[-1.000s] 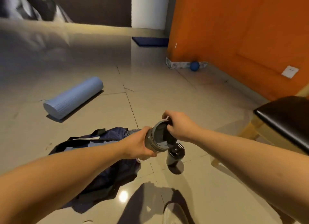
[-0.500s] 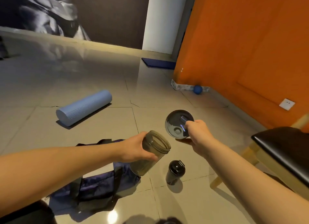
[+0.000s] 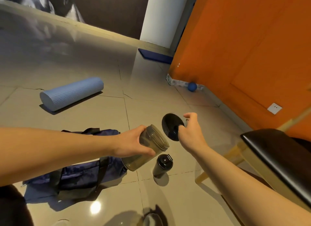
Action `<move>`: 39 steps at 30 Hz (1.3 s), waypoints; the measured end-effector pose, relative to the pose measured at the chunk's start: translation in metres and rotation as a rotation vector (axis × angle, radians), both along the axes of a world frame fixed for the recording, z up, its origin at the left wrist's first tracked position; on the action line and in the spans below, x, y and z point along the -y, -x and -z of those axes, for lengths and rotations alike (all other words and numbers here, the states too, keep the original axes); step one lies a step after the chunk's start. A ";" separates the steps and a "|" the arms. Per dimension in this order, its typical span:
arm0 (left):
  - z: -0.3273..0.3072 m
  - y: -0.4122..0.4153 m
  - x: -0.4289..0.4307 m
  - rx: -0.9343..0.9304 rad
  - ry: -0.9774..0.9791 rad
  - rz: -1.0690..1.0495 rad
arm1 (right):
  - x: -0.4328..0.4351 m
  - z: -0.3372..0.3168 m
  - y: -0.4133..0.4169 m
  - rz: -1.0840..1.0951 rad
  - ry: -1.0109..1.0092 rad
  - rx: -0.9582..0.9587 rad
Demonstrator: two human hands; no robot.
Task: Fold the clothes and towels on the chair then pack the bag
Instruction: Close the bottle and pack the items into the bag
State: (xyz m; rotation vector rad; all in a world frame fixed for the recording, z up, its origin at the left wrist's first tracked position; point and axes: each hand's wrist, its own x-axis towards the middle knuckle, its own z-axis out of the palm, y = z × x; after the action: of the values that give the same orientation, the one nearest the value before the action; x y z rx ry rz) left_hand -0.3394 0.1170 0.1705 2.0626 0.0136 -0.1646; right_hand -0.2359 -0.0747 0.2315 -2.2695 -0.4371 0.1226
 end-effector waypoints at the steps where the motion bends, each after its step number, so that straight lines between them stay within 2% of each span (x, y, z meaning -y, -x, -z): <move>1: -0.001 0.000 0.001 0.003 0.008 -0.007 | 0.000 0.001 0.003 -0.062 0.015 -0.009; 4: -0.003 0.001 0.001 0.016 0.042 -0.032 | -0.001 0.004 0.008 -0.240 0.058 -0.003; 7: -0.004 0.002 0.001 0.019 0.066 -0.036 | -0.003 0.003 0.012 -0.307 0.061 0.032; 13: -0.006 0.005 -0.001 0.043 0.079 -0.015 | -0.002 -0.007 0.016 -0.404 -0.026 -0.150; 17: -0.003 0.006 -0.009 0.072 0.040 -0.003 | 0.002 -0.010 0.015 -0.440 -0.052 -0.206; 23: -0.006 0.005 -0.019 0.091 -0.026 0.025 | 0.006 -0.010 0.013 -0.475 -0.040 -0.124; 33: -0.014 0.012 -0.025 0.118 -0.139 0.131 | 0.008 -0.013 0.018 -0.623 0.045 -0.150; 39: -0.021 0.010 -0.029 0.142 -0.132 0.149 | 0.008 -0.017 0.015 -0.645 0.062 -0.088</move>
State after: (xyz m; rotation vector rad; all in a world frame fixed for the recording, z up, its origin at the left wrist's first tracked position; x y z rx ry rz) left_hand -0.3493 0.1463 0.1914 2.2033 -0.2224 -0.1104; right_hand -0.2513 -0.0830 0.2489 -2.0918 -1.1149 0.5648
